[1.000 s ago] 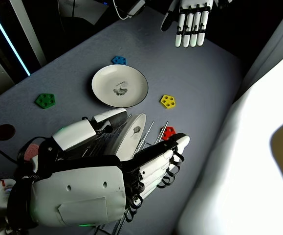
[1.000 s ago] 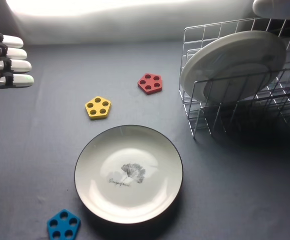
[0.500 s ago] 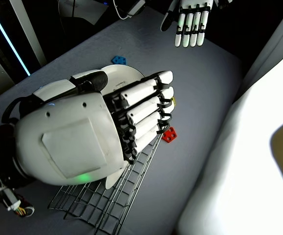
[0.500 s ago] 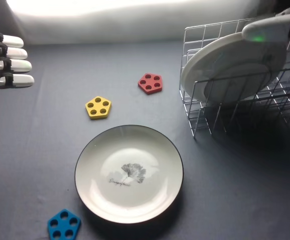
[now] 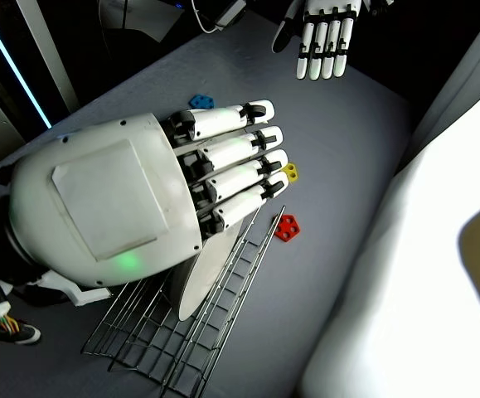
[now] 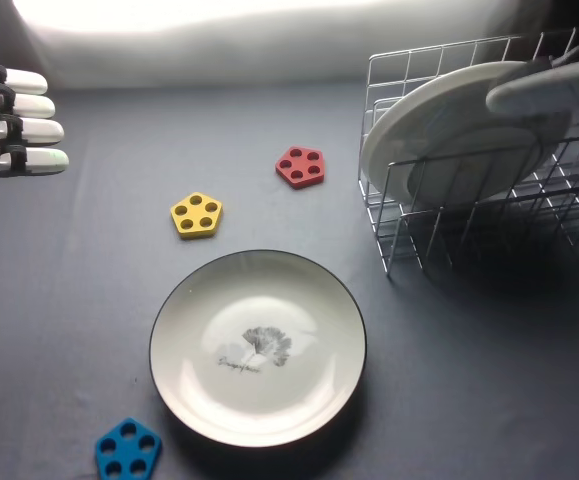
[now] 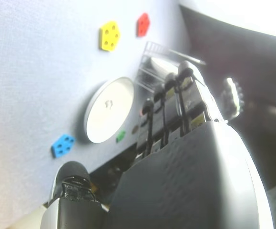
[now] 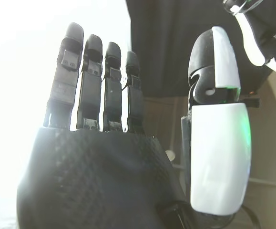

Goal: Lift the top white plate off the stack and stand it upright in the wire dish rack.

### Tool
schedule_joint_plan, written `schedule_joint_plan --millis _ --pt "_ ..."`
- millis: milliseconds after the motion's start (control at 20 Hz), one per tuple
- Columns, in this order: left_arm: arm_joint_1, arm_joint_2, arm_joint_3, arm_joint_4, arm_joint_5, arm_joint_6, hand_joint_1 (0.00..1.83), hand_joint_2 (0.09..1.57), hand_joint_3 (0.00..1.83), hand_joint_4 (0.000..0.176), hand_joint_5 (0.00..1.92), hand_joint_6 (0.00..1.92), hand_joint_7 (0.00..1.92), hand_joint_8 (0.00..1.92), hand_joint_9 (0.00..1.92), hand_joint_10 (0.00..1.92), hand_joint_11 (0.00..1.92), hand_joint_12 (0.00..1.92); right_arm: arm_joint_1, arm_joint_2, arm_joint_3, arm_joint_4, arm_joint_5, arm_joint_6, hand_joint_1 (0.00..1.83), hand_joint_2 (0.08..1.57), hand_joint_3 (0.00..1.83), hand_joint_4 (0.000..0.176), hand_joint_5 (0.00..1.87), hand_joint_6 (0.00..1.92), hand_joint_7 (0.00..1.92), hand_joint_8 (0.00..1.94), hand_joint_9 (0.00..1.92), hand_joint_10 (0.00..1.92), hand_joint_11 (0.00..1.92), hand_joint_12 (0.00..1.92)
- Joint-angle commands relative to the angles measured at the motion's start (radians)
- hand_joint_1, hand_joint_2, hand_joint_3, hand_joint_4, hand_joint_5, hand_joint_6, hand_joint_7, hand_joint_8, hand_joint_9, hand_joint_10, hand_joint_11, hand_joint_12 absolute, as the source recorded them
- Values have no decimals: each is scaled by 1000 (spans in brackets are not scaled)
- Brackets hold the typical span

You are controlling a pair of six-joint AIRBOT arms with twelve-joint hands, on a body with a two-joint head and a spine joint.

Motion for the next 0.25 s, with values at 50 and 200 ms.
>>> schedule_joint_plan --millis 50,200 --pt "-15 2 2 -88 -76 7 47 1088 0 0 117 7 143 8 140 8 153 10 14 65 -42 10 88 6 943 978 0 0 395 11 391 9 396 11 449 19" --pt "-15 2 2 -86 -78 7 27 1096 2 0 115 3 139 3 142 4 143 5 10 118 -81 -91 88 6 949 984 0 0 406 9 379 1 381 2 438 14"
